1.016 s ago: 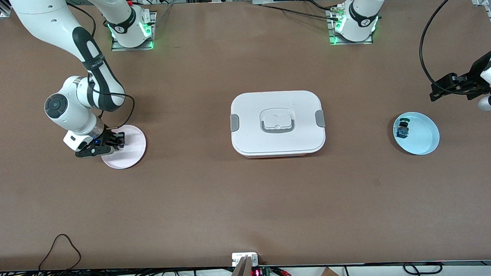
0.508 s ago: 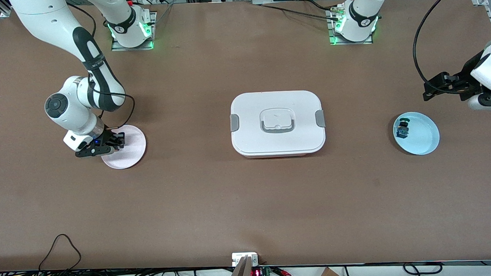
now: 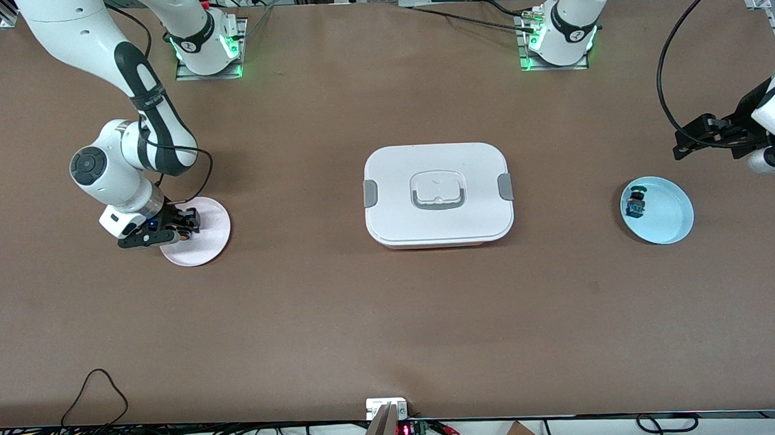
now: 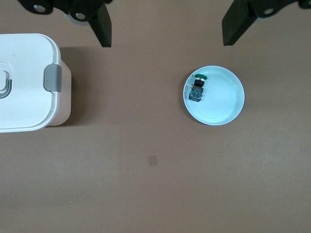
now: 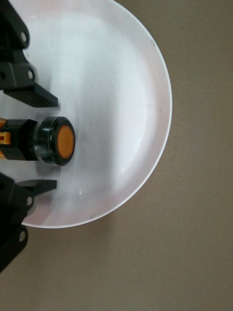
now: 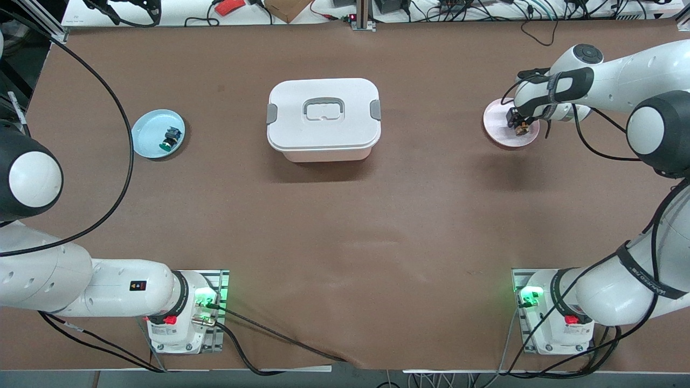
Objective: Transfer orange switch to right arm and place
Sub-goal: 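Lower the switch onto the white plate and open the right gripper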
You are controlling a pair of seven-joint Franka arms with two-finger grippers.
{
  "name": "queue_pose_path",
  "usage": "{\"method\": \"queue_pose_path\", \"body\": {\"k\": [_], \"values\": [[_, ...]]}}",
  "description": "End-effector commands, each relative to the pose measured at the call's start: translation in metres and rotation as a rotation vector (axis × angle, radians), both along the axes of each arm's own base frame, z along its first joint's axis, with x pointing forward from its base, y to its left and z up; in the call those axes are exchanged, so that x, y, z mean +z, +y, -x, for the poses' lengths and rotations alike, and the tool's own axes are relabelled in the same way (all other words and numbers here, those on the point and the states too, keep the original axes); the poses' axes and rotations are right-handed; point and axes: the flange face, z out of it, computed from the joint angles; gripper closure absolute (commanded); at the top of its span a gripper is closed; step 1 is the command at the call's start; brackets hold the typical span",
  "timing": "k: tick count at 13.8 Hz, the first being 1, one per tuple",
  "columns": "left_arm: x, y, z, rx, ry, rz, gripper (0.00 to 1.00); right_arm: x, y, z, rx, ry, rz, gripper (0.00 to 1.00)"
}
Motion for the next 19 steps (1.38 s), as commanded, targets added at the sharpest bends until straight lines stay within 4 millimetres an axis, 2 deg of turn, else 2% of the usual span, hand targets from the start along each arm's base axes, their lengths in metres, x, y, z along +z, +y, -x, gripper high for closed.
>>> {"method": "queue_pose_path", "body": {"k": [1, 4, 6, 11, 14, 17, 19], "values": [[0.004, 0.000, 0.005, 0.001, -0.001, 0.011, 0.00, 0.012, 0.004, -0.004, -0.018, -0.025, -0.018, 0.00], [0.004, 0.000, 0.006, -0.002, 0.010, 0.009, 0.00, 0.028, 0.014, -0.014, -0.019, -0.042, -0.031, 0.00], [0.011, 0.002, 0.005, -0.011, -0.007, 0.008, 0.00, 0.048, 0.021, -0.029, -0.015, -0.014, -0.056, 0.00], [0.010, 0.000, 0.007, -0.016, -0.004, 0.008, 0.00, 0.104, 0.033, -0.058, -0.056, 0.075, -0.109, 0.00], [0.009, 0.000, 0.008, -0.016, -0.001, 0.008, 0.00, 0.149, 0.036, -0.067, -0.025, 0.092, -0.117, 0.00], [0.010, -0.002, 0.007, -0.019, -0.009, 0.008, 0.00, 0.210, 0.043, -0.083, 0.039, 0.112, -0.079, 0.00], [0.010, -0.002, 0.007, -0.017, -0.007, 0.011, 0.00, 0.244, 0.046, -0.081, 0.052, 0.128, -0.091, 0.00]]}}
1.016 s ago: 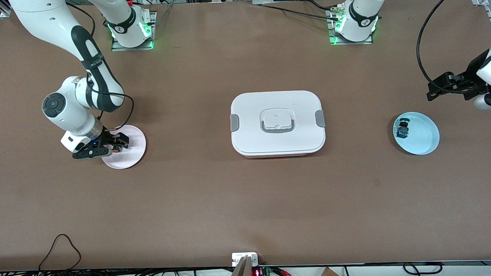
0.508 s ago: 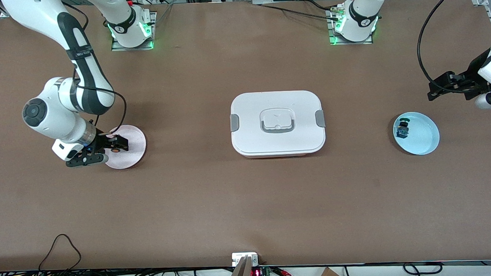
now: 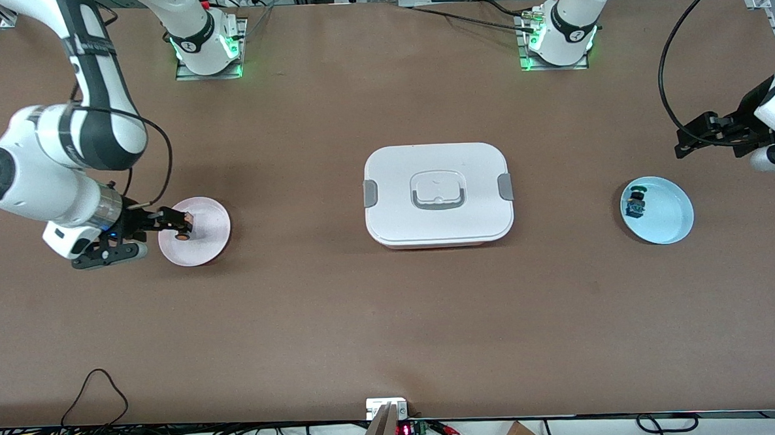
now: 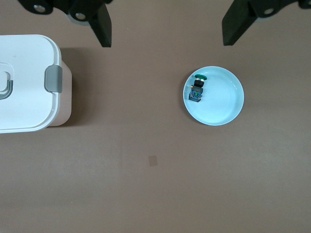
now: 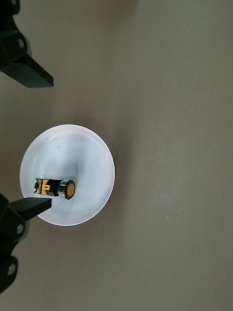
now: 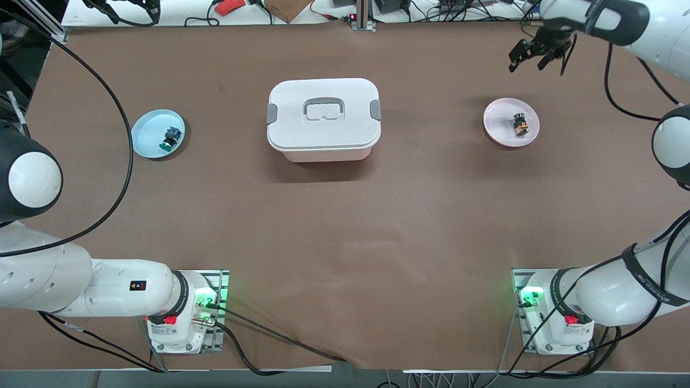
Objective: Transfer orange switch to right arm and place
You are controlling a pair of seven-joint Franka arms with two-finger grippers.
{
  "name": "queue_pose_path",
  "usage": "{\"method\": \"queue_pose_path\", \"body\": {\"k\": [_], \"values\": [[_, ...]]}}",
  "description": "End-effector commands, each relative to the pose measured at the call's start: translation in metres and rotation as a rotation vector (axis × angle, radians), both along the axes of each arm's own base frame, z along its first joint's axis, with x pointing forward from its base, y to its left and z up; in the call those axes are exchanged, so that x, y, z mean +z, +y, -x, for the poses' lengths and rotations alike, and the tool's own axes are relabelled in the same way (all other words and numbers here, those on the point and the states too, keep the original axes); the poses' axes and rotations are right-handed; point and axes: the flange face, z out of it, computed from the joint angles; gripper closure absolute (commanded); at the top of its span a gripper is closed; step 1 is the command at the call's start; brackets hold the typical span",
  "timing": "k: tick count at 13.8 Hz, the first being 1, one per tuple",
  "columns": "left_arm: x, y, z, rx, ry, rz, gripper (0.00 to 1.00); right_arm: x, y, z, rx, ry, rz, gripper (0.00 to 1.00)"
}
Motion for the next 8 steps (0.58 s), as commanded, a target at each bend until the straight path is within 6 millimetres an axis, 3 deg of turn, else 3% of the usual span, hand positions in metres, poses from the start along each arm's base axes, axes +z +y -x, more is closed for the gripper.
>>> {"method": "queue_pose_path", "body": {"k": [1, 5, 8], "values": [[0.005, 0.000, 0.006, -0.011, -0.004, 0.011, 0.00, 0.050, 0.003, 0.004, 0.012, 0.016, 0.002, 0.00], [0.006, 0.002, 0.006, -0.008, -0.006, 0.011, 0.00, 0.122, 0.001, 0.023, 0.025, 0.039, 0.021, 0.00], [0.005, 0.003, 0.005, -0.007, -0.006, 0.011, 0.00, 0.162, 0.006, 0.029, -0.017, 0.062, 0.019, 0.00]]}}
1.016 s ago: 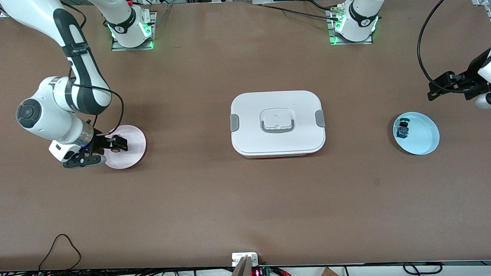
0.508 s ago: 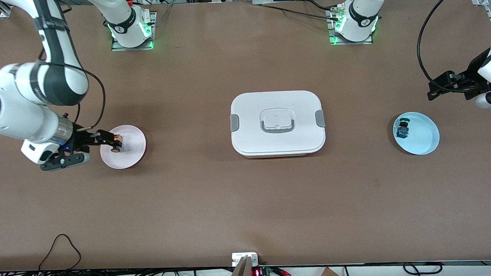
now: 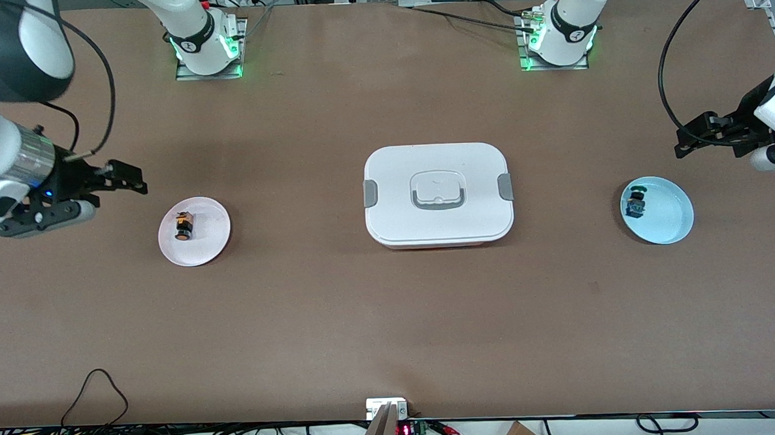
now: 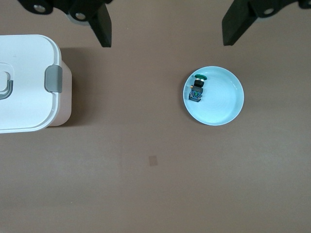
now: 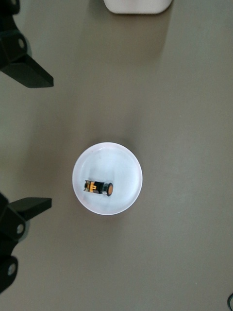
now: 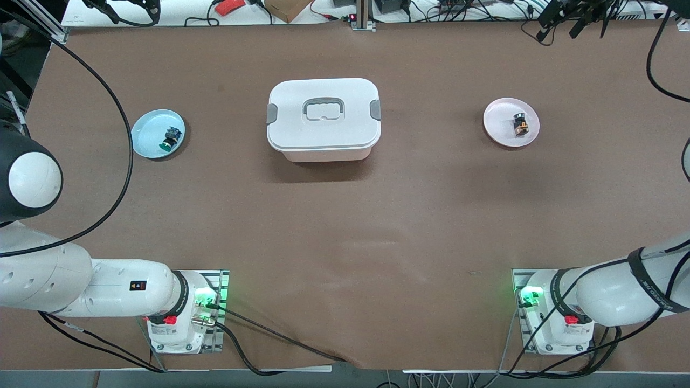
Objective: Transfer orange switch to right arm and place
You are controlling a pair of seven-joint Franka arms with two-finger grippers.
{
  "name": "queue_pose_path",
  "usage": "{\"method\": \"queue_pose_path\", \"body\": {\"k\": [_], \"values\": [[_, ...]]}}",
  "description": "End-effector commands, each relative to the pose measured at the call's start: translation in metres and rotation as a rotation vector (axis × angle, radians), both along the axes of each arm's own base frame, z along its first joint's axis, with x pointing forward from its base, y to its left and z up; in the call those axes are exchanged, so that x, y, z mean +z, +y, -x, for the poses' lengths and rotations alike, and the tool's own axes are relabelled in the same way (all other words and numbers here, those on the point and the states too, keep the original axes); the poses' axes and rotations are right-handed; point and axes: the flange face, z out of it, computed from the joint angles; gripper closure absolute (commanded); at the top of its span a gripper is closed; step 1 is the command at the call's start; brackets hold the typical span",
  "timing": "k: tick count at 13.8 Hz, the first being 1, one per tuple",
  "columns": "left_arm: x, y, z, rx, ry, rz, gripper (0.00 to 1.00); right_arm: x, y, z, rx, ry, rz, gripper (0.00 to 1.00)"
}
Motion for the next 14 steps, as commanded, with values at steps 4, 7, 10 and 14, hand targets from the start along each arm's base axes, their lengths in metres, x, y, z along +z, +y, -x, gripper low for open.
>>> {"method": "queue_pose_path", "body": {"k": [4, 7, 10, 14], "values": [[0.007, 0.001, 0.004, -0.009, -0.009, 0.011, 0.00, 0.044, 0.007, 0.007, -0.075, -0.012, 0.016, 0.00], [0.007, 0.002, 0.004, -0.007, -0.009, 0.009, 0.00, 0.043, 0.004, 0.005, -0.089, -0.014, 0.016, 0.00], [0.007, 0.002, 0.004, -0.007, -0.009, 0.009, 0.00, 0.045, 0.003, 0.004, -0.094, -0.020, 0.014, 0.00], [0.007, 0.002, 0.004, -0.007, -0.010, 0.009, 0.00, 0.045, 0.005, 0.005, -0.086, -0.016, 0.015, 0.00]]}}
